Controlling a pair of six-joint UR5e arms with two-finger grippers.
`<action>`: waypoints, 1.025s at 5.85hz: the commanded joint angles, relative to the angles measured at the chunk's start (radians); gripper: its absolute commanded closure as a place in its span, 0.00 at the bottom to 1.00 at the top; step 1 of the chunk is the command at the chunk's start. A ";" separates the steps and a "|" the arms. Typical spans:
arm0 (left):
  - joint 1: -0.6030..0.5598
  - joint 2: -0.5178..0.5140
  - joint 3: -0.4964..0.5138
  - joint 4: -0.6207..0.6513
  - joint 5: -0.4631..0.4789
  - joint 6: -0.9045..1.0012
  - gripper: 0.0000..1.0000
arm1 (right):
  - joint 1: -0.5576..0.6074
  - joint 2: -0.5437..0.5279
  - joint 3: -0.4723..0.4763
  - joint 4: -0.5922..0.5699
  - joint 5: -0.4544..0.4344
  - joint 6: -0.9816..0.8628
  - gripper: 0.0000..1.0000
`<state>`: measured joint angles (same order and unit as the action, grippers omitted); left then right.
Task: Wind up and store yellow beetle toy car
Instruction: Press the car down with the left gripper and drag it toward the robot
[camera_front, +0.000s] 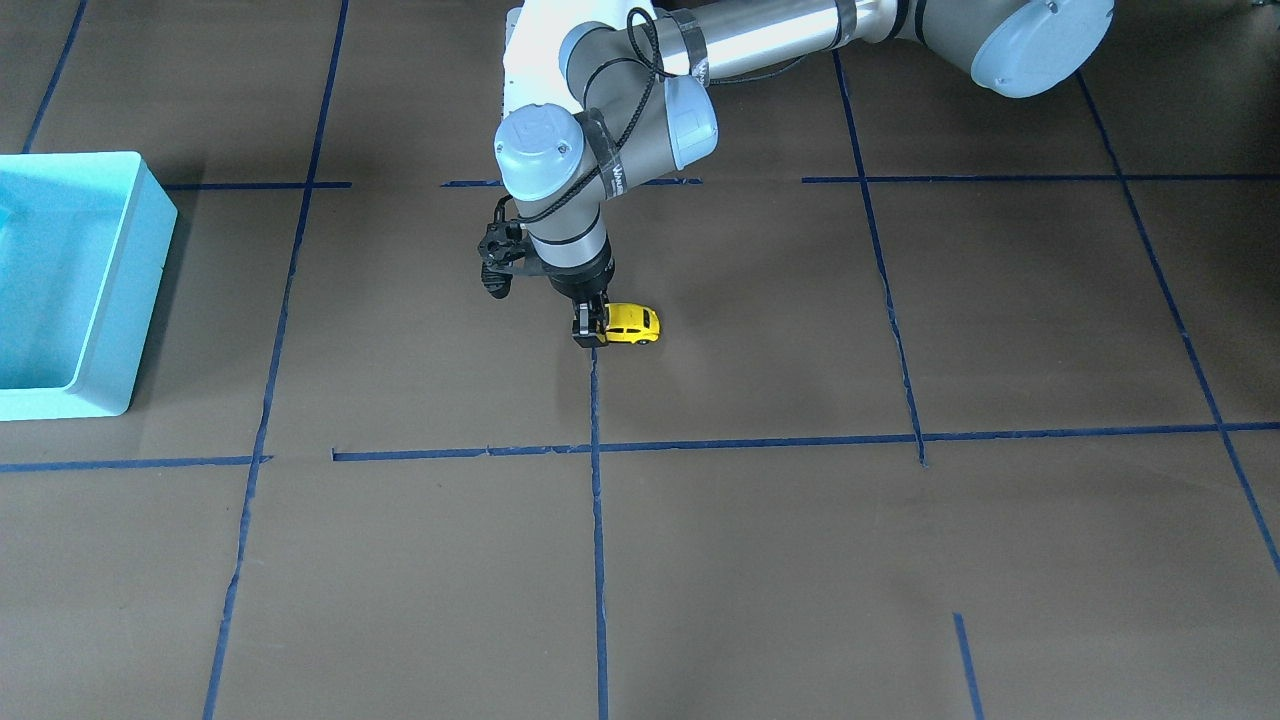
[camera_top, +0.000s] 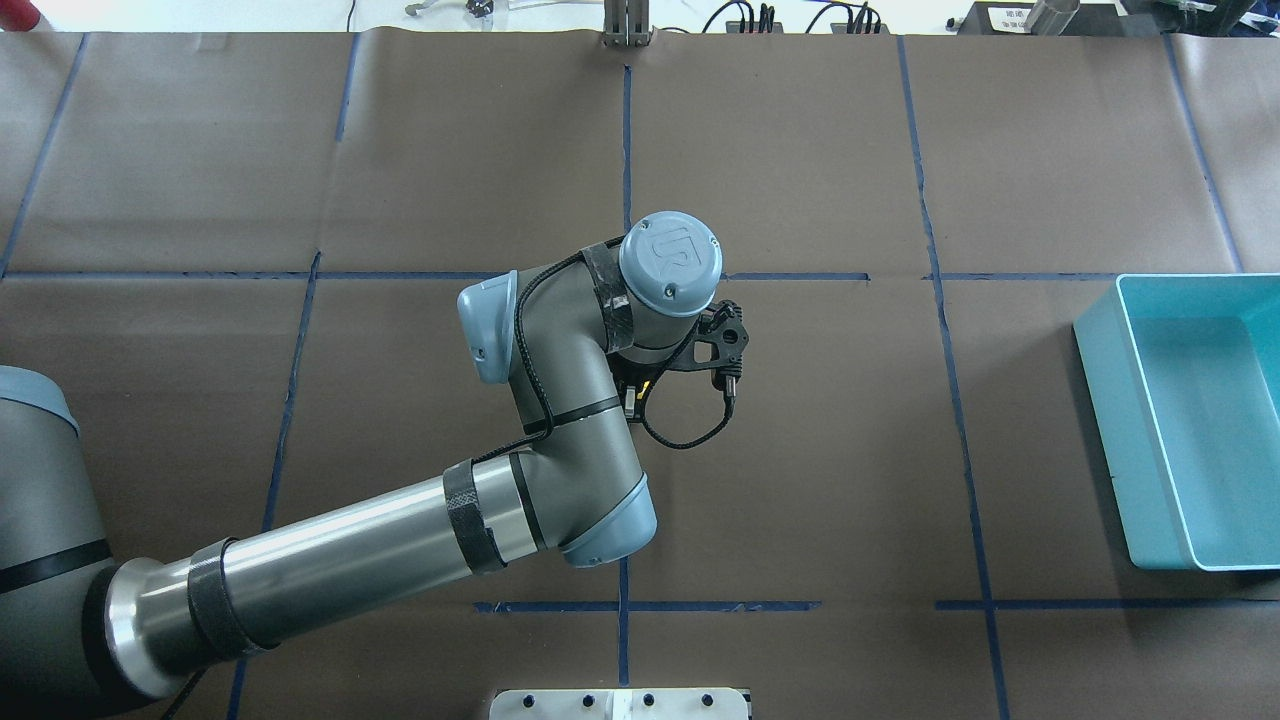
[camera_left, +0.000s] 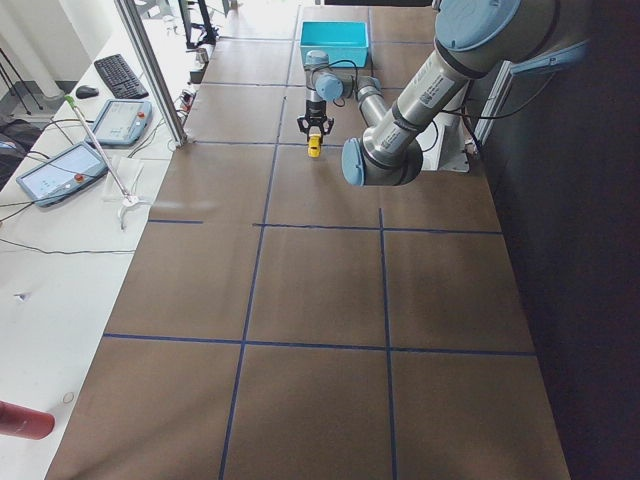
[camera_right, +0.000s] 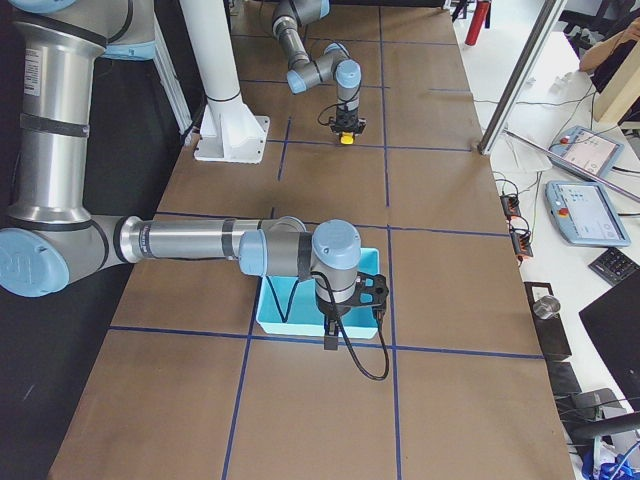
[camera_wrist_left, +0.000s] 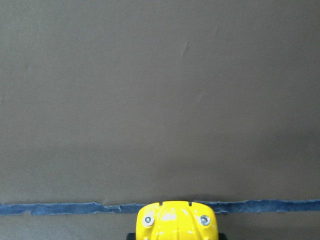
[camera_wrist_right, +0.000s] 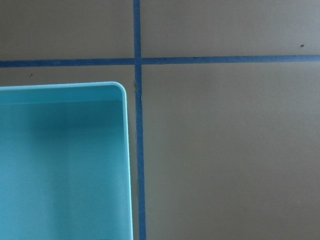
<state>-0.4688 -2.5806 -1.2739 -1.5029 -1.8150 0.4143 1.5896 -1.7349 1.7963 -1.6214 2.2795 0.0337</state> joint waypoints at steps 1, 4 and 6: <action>-0.004 0.000 0.001 -0.084 -0.026 -0.003 0.94 | 0.000 0.000 0.000 0.000 0.000 0.000 0.00; -0.002 0.008 0.002 -0.177 -0.010 -0.009 0.94 | 0.000 0.000 0.000 0.000 0.000 0.000 0.00; -0.001 0.020 0.002 -0.218 0.014 -0.076 0.94 | 0.000 0.000 -0.006 0.000 0.000 -0.002 0.00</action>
<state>-0.4704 -2.5661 -1.2717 -1.7022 -1.8075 0.3818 1.5892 -1.7349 1.7935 -1.6214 2.2795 0.0333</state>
